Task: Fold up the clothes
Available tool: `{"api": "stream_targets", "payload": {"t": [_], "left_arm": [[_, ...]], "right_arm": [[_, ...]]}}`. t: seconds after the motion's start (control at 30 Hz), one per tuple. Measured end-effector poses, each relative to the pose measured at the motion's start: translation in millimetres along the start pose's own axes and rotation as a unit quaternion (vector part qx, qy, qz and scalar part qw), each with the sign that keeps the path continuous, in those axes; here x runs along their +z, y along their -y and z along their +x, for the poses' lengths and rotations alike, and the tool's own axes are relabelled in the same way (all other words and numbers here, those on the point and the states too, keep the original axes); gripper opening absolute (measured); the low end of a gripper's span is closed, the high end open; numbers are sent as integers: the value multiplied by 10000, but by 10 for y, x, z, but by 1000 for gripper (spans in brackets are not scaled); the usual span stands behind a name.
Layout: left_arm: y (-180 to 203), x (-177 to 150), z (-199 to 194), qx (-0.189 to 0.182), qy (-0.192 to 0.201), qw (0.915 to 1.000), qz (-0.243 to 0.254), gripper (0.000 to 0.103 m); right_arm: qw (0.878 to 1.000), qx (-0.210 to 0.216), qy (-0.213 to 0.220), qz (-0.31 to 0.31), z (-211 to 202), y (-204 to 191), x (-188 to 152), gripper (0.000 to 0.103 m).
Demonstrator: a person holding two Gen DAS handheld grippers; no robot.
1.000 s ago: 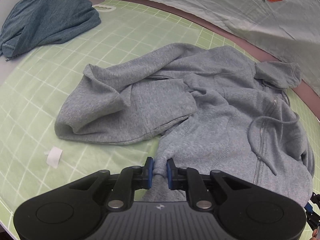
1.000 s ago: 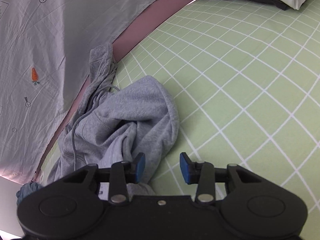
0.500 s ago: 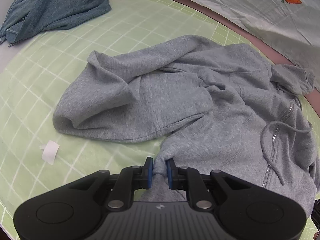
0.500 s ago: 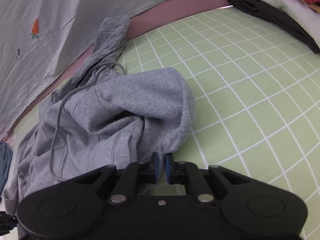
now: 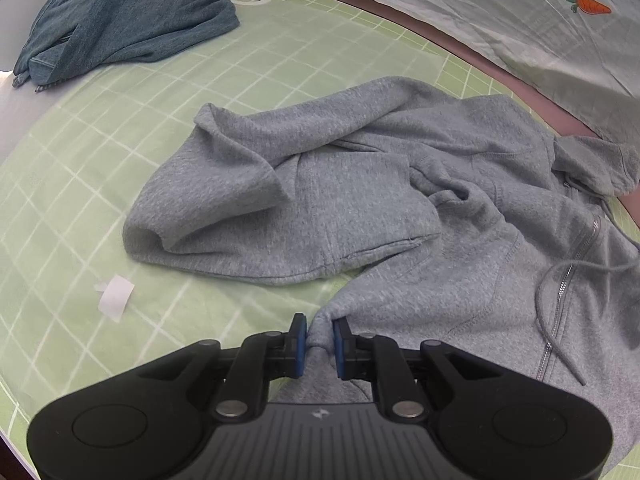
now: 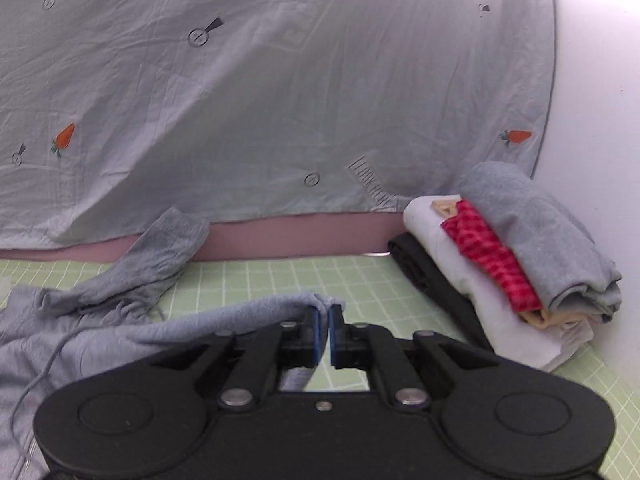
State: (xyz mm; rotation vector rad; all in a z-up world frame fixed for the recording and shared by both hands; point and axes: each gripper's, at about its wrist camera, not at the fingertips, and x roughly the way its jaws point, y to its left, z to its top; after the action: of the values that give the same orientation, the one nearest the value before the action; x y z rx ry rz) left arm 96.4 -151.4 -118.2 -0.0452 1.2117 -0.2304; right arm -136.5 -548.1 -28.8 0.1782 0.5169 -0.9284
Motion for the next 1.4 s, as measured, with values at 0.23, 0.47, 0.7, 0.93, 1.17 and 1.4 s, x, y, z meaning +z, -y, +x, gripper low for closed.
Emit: {"api": "stream_targets", "payload": {"t": [0.23, 0.47, 0.7, 0.93, 1.17, 1.4], "left_arm": [[7, -20, 22, 23, -22, 10000, -26, 17], [37, -20, 56, 121, -88, 9998, 100, 19], [37, -10, 68, 156, -126, 9997, 129, 21], [46, -19, 69, 194, -98, 9997, 135, 21], [28, -27, 78, 166, -114, 9998, 93, 22], [35, -33, 81, 204, -110, 9997, 66, 23]], "right_arm": [[9906, 330, -903, 968, 163, 187, -371, 69], [9742, 351, -1786, 1331, 162, 1, -1004, 72], [9726, 233, -2038, 1093, 218, -154, -1230, 45], [9840, 86, -1733, 414, 232, -62, -1109, 7], [9920, -883, -898, -16, 345, 377, -540, 10], [9806, -361, -1431, 1291, 332, 536, -825, 49]]}}
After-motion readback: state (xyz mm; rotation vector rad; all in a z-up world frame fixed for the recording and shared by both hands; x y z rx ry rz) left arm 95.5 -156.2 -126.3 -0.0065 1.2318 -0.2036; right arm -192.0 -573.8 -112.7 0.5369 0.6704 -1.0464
